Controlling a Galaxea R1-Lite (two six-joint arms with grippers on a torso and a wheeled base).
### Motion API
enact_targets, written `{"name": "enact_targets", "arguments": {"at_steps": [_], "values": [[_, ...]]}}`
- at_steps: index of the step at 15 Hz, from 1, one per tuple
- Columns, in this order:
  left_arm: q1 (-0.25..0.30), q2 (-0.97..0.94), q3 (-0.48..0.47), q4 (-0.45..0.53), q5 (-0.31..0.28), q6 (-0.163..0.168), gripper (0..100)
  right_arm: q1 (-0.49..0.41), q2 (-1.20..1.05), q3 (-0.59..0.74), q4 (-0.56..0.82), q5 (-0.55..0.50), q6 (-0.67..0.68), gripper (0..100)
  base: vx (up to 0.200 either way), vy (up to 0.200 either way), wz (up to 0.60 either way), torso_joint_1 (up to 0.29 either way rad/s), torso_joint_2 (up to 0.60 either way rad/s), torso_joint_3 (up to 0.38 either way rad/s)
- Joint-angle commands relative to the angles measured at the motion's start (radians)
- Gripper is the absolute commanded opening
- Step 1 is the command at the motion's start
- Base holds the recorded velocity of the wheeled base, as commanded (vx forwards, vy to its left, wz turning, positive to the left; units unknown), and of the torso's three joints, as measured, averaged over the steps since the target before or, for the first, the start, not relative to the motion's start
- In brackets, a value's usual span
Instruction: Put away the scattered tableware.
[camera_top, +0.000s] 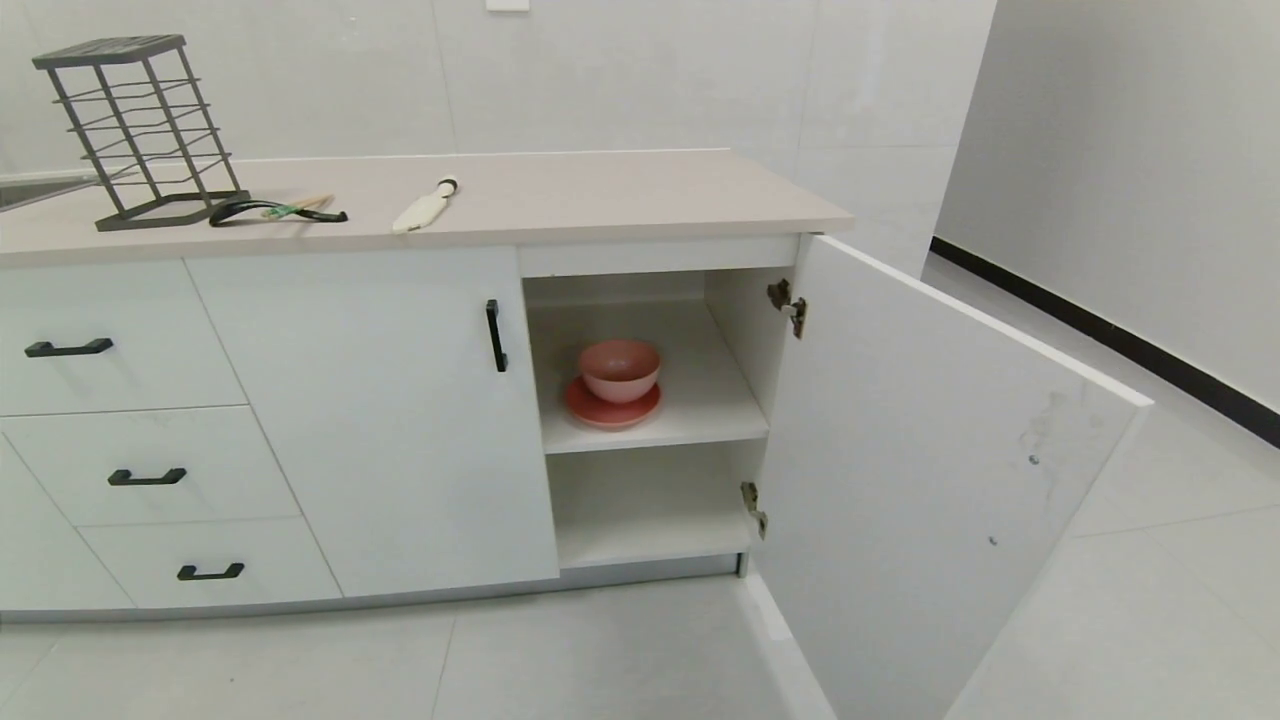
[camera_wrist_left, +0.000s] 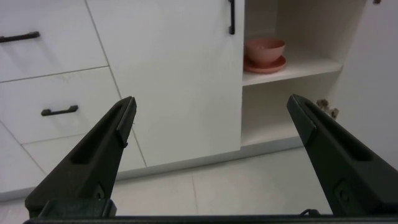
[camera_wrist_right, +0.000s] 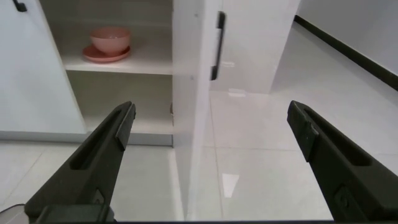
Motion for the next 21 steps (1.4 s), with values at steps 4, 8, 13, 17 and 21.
{"name": "enact_targets", "arguments": {"at_steps": [4, 8, 13, 17, 21], "values": [[0.000, 0.002, 0.000, 0.000, 0.002, -0.001, 100, 0.000, 0.002, 0.000, 0.001, 0.001, 0.000, 100, 0.000, 0.000, 0.00, 0.000, 0.00, 0.000], [0.000, 0.002, 0.000, 0.000, 0.004, 0.001, 100, 0.000, 0.002, 0.000, 0.000, 0.000, 0.000, 100, 0.000, -0.200, 0.00, 0.000, 0.00, 0.002], [0.000, 0.002, 0.000, 0.000, 0.002, -0.012, 100, 0.000, 0.002, 0.000, 0.000, 0.001, 0.005, 100, 0.000, -0.080, 0.00, 0.002, 0.00, 0.000], [0.000, 0.002, 0.000, 0.000, 0.002, -0.007, 100, 0.000, 0.002, 0.000, 0.000, 0.001, 0.006, 100, -0.100, 0.000, 0.00, 0.006, 0.00, 0.000], [0.000, 0.002, 0.000, 0.000, 0.002, -0.012, 100, 0.000, 0.002, 0.000, 0.001, 0.001, 0.006, 100, -0.200, 0.000, 0.00, 0.009, 0.00, 0.007]]}}
